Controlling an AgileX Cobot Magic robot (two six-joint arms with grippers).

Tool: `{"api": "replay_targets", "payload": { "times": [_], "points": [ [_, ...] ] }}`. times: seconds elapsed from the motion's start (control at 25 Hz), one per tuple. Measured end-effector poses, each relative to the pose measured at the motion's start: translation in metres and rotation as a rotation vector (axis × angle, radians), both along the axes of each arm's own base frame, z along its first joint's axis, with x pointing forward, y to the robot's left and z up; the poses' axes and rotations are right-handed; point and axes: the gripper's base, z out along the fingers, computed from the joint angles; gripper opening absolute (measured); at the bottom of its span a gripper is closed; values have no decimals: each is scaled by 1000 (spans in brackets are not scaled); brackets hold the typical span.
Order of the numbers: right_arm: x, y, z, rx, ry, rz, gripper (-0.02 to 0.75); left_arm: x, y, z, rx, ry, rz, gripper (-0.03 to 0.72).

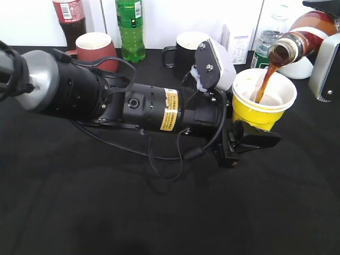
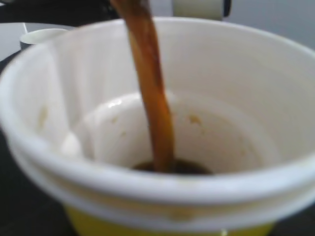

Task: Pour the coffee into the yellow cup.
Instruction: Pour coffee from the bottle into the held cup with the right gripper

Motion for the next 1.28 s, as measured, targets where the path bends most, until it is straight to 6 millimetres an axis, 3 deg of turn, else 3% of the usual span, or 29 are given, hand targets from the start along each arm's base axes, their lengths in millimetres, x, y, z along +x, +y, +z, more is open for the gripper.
{"api": "replay_targets", "payload": {
  "times": [1.28],
  "points": [
    [0, 1, 2, -35, -40, 13, 528, 0, 0, 0, 2, 20, 3, 452]
  ]
}}
